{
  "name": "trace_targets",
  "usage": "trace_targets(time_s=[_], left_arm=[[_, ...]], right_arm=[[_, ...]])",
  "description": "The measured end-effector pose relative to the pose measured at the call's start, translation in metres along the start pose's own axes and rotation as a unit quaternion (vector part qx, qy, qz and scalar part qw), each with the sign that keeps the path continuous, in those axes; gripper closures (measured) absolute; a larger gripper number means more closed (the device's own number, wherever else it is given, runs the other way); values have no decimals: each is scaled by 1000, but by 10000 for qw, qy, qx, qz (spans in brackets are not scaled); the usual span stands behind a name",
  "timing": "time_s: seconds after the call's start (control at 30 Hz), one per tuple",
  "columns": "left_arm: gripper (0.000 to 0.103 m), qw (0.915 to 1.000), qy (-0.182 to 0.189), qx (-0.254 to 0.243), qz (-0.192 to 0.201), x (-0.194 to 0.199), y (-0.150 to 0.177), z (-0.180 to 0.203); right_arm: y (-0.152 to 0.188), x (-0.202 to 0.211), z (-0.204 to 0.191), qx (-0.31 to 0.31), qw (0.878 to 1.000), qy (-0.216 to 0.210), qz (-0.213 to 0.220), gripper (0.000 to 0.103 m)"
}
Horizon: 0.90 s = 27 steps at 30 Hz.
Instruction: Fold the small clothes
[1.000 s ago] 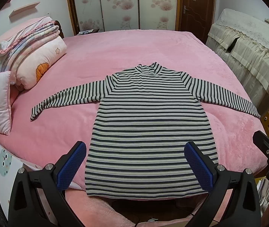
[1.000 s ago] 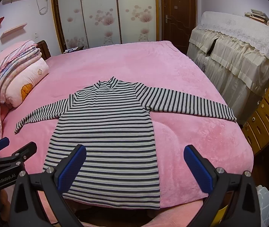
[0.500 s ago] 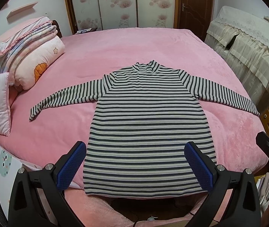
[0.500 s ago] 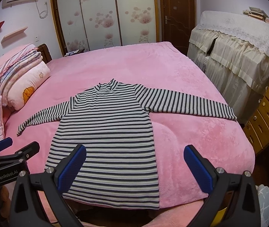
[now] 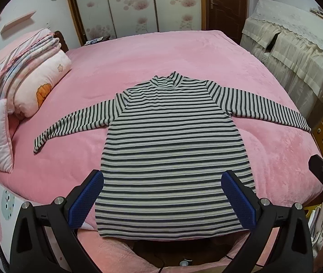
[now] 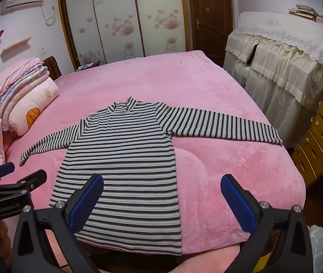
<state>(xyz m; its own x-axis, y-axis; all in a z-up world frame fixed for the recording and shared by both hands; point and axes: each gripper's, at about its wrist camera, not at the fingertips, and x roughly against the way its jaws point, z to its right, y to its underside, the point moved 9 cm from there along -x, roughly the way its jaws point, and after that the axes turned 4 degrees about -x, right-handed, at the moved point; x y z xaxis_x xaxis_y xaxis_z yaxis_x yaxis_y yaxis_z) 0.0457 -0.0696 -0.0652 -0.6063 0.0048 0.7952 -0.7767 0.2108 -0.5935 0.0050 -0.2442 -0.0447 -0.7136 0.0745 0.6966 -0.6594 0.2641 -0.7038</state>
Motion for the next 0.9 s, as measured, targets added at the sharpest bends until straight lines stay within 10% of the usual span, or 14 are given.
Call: trace_targets(time_s=[0.9], left_arm=[[11,9982,480,-191,303,12,-29,63]], right_arm=[[-14,18,53,-207,9988,16,446,0]])
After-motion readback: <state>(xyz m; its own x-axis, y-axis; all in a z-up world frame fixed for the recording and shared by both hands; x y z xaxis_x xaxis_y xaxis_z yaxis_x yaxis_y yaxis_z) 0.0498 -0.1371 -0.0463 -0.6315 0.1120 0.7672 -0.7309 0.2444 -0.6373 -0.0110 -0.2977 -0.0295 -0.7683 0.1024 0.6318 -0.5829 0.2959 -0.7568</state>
